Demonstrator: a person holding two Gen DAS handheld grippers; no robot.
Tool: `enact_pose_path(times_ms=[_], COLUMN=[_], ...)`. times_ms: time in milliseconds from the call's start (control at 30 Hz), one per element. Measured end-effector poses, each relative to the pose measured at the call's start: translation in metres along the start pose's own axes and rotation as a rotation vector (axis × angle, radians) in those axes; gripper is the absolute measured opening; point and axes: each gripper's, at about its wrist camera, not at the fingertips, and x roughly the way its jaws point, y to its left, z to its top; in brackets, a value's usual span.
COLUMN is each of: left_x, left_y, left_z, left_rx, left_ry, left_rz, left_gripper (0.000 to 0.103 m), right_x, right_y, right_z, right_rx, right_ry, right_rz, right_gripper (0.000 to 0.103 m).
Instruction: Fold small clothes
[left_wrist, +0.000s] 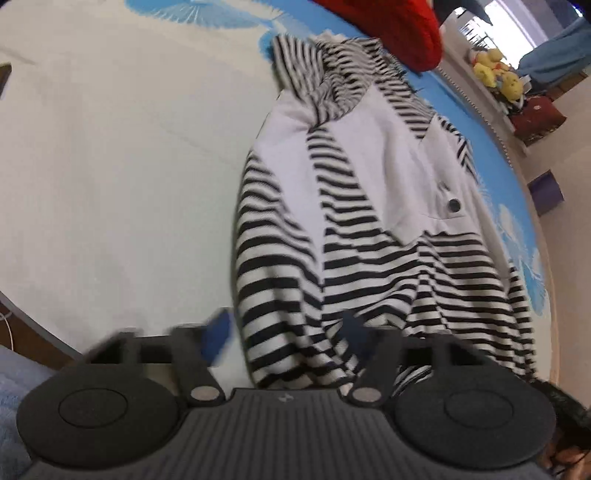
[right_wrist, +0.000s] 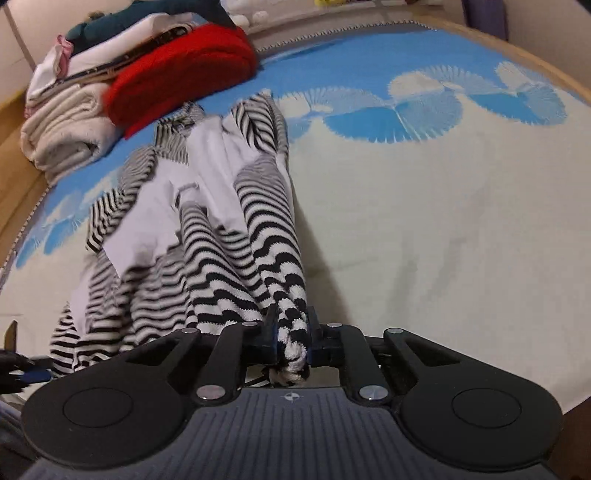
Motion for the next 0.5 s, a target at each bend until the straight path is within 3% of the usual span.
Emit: enact_pose_path(times_ms=[100, 200, 333, 400, 467, 500], left_x=[0.006, 0.034, 0.071, 0.073, 0.068, 0.061], left_y=[-0.015, -0.029, -0.052, -0.064, -0.064, -0.061], left_z=[0.010, 0.018, 0.016, 0.010, 0.017, 0.025], left_rx=[0.028, 0.071, 0.165, 0.263, 0.303, 0.297], left_ry=[-0.022, 0.045, 0.136, 0.076, 0.084, 0.064], left_rz=[0.023, 0.057, 0.124, 0.186, 0.211, 0.224], left_gripper=[0.090, 0.097, 0.094, 0.071, 0.070, 0.077], right_x=[0.015, 0.013, 0.002, 0.004, 0.010, 0.011], right_y=[0.000, 0.009, 0.012, 0.001, -0.011, -0.018], right_z=[-0.016, -0.023, -0.024, -0.021, -0.018, -0.015], right_rx=[0.006, -0.052, -0.122, -0.077, -0.012, 0.022], right_ry=[0.061, 0.087, 0.089, 0.092, 0.096, 0.090], right_rz=[0.057, 0.136, 0.204, 0.169, 0.102, 0.071], right_gripper=[0.013, 0.013, 0.015, 0.026, 0.039, 0.046])
